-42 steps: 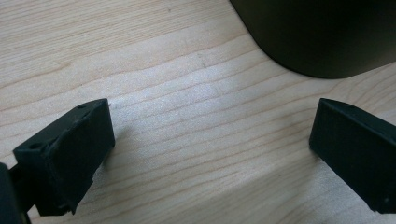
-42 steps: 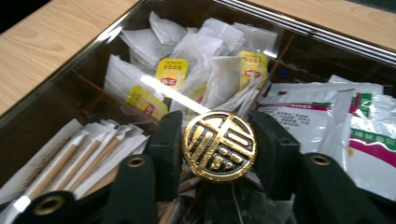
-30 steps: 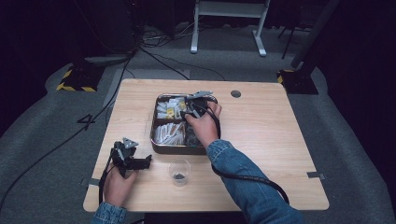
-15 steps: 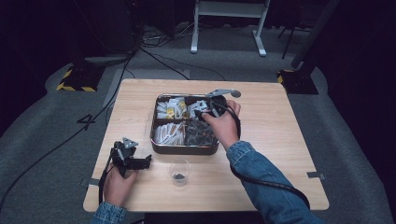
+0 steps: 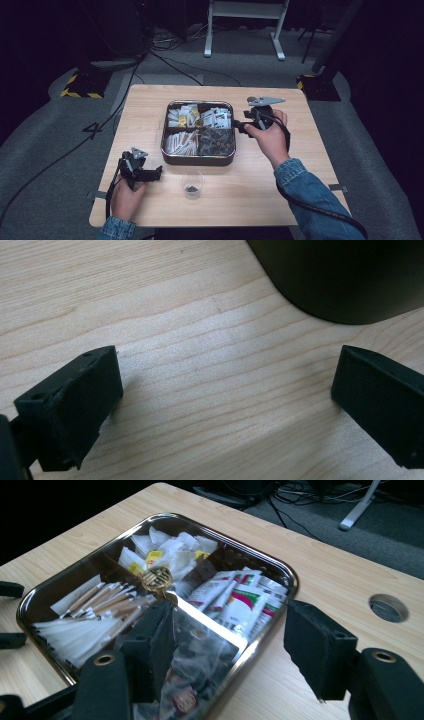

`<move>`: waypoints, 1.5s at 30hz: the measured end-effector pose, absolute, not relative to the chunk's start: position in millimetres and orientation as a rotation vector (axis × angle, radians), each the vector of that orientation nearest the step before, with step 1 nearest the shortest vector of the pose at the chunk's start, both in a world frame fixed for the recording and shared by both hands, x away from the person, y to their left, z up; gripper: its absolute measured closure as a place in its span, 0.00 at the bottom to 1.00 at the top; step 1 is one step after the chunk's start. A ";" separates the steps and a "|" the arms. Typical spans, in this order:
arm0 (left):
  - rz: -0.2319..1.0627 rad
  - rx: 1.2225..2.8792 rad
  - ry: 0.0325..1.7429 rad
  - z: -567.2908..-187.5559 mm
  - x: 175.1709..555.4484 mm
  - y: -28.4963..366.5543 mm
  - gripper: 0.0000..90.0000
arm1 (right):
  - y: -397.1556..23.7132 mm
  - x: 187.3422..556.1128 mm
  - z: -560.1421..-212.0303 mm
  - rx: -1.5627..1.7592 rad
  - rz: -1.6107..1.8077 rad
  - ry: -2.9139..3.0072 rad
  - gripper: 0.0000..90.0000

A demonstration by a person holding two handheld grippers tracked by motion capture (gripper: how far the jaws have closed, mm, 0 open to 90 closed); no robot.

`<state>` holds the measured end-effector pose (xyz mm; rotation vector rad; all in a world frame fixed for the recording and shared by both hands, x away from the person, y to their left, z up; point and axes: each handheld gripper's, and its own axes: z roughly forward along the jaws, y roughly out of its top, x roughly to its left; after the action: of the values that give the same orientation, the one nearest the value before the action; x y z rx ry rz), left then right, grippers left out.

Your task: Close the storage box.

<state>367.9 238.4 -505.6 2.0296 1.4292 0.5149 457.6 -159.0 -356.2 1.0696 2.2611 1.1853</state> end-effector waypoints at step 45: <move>0.513 2.029 1.429 -505.7 368.3 238.3 0.00 | -320.4 416.7 -455.5 1.162 1.091 2.273 0.40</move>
<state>368.3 238.3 -505.7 2.0287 1.4286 0.5128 416.7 -320.4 -455.5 1.1621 2.2725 1.0912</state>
